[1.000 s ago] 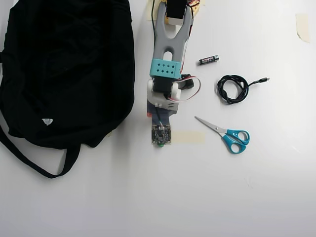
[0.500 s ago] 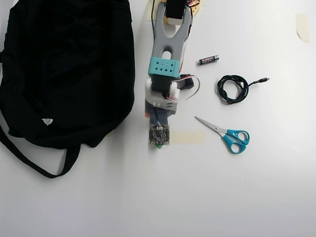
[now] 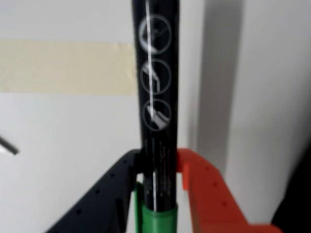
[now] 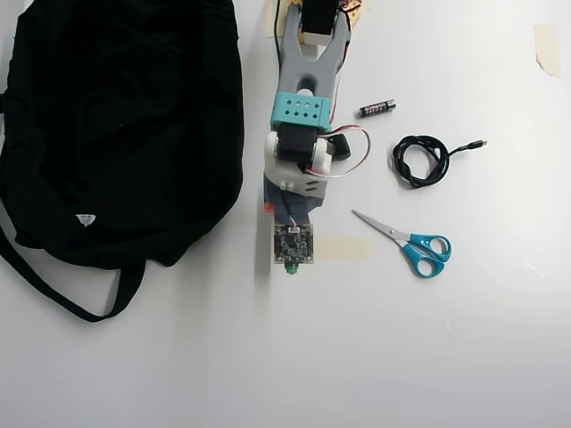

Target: Put the green marker into the black bag

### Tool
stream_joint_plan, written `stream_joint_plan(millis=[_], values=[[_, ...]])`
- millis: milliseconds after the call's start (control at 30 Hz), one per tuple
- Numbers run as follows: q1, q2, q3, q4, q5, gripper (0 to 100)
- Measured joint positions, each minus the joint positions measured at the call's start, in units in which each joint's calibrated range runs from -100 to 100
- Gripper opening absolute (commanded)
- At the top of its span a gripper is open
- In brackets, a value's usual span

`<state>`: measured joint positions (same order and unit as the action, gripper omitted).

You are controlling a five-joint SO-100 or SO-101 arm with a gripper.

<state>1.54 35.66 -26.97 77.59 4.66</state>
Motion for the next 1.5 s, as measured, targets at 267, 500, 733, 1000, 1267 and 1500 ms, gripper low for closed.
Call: stream_joint_plan(millis=[267,500,733,1000,1267,1500], values=[[0.0,0.0,-2.75,2.15,0.0,2],[0.0,0.0,-7.39,3.09,0.0,2],[0.0,0.0,-10.85,6.35,-0.93,2],[0.0,0.0,-10.93,7.47,-0.93,2],[0.0,-0.08,-10.93,7.47,-0.88,2],[0.0,-7.06,-3.54,7.39,-0.88,2]])
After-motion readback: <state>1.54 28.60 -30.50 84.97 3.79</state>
